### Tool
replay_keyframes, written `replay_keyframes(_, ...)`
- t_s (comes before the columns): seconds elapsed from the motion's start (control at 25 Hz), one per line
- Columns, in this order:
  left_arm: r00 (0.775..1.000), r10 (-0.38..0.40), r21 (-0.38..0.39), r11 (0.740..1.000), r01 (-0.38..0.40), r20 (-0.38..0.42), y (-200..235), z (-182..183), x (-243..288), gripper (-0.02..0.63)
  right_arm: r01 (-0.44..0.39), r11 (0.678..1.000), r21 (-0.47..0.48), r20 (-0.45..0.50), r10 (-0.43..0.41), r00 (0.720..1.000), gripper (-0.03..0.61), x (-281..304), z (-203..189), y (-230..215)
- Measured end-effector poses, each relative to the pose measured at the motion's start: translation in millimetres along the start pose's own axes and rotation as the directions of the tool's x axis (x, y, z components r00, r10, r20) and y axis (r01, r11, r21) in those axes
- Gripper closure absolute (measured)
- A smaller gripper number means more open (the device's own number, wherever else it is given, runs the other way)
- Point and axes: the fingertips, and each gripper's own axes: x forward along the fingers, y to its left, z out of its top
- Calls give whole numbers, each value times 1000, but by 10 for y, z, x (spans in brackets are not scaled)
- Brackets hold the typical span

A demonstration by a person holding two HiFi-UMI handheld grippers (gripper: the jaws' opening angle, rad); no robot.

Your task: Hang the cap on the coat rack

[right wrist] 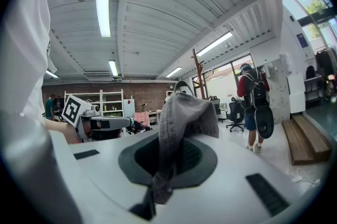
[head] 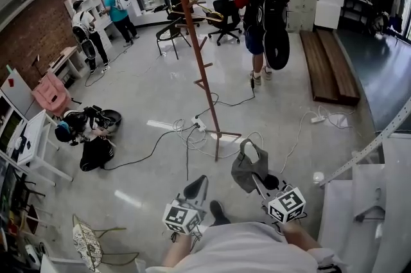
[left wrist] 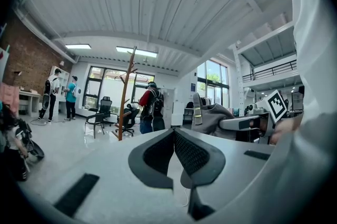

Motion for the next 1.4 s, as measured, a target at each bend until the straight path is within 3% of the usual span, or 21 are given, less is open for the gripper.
replay_keyframes(0.68,999,-31,-28,999,31,-14,936,37,691,603,48,999,3,-2,-48,999,558,969,121,-460)
replay_keyframes(1.4,995,-93,-39,995,92,-28,2300,127,1133,603,130,992,-1,13,-130,991,558,2272,299,-602)
